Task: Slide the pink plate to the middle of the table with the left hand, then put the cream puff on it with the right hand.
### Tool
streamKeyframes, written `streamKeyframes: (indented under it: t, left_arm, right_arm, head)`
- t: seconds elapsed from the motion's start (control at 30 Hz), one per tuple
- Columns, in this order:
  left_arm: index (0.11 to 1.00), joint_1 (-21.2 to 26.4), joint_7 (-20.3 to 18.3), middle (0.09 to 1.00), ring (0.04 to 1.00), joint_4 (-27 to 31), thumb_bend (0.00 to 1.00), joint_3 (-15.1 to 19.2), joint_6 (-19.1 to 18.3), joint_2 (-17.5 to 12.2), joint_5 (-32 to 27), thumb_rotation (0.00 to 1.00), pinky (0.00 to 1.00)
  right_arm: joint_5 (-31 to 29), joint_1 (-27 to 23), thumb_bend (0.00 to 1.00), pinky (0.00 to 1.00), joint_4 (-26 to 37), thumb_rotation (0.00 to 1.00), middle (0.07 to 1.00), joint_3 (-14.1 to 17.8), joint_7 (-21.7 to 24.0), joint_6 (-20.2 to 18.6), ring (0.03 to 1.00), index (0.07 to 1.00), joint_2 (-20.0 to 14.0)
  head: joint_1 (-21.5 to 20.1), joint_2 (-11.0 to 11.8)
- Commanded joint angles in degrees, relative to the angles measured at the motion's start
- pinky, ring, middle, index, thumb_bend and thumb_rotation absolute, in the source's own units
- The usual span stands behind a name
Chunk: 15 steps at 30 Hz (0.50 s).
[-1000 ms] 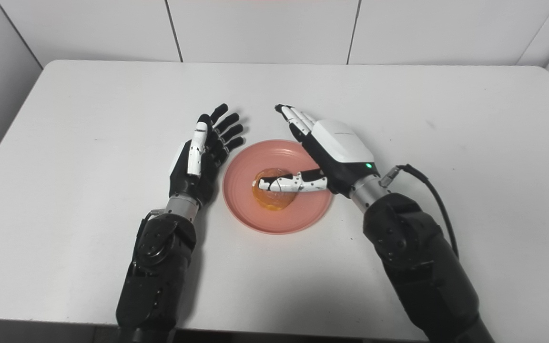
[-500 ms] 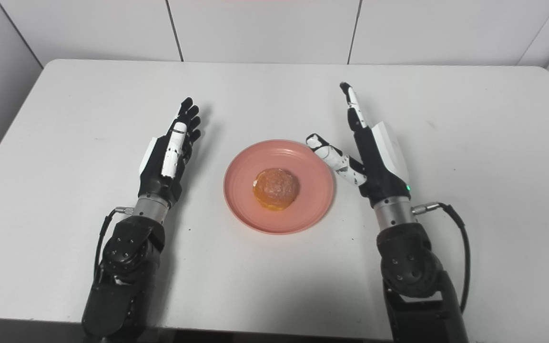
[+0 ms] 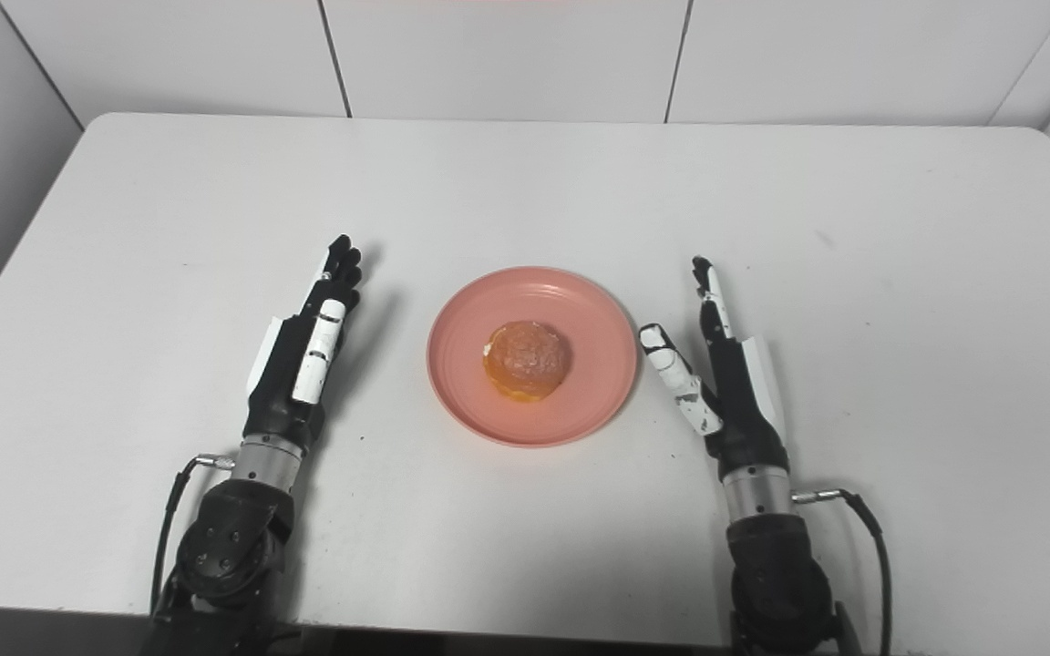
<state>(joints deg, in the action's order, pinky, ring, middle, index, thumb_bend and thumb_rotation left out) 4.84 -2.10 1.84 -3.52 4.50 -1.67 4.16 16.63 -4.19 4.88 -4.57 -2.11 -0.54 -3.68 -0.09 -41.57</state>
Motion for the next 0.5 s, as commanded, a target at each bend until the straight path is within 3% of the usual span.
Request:
streamKeyframes:
  t: [0.0, 0.33, 0.47]
  left_arm:
    - [1.000, -1.7, 0.5, 1.000, 1.000, -1.3, 0.46, -0.5, 2.7, -0.2, 1.4, 1.00, 1.00]
    - [1.000, -5.0, -0.8, 1.000, 1.000, -2.2, 0.46, -0.8, 4.1, -0.1, -0.5, 1.00, 1.00]
    - [0.999, -5.5, -1.3, 1.000, 1.000, -2.4, 0.43, -0.9, 4.4, 0.2, -1.7, 1.00, 1.00]
  right_arm:
    - [-1.0, -0.3, 0.68, 1.00, 0.3, 1.00, 1.000, -0.2, -0.8, 3.9, 1.000, 1.000, 0.7]
    - [-2.1, 1.3, 0.51, 1.00, -0.9, 1.00, 1.000, -0.4, -1.3, 4.3, 1.000, 1.000, 2.2]
    - [-2.7, 1.0, 0.41, 1.00, -0.6, 1.00, 1.000, 0.0, -1.1, 1.3, 1.000, 1.000, 2.4]
  head:
    - [-0.2, -0.2]
    - [-2.3, -1.1]
    - [-2.9, -1.7]
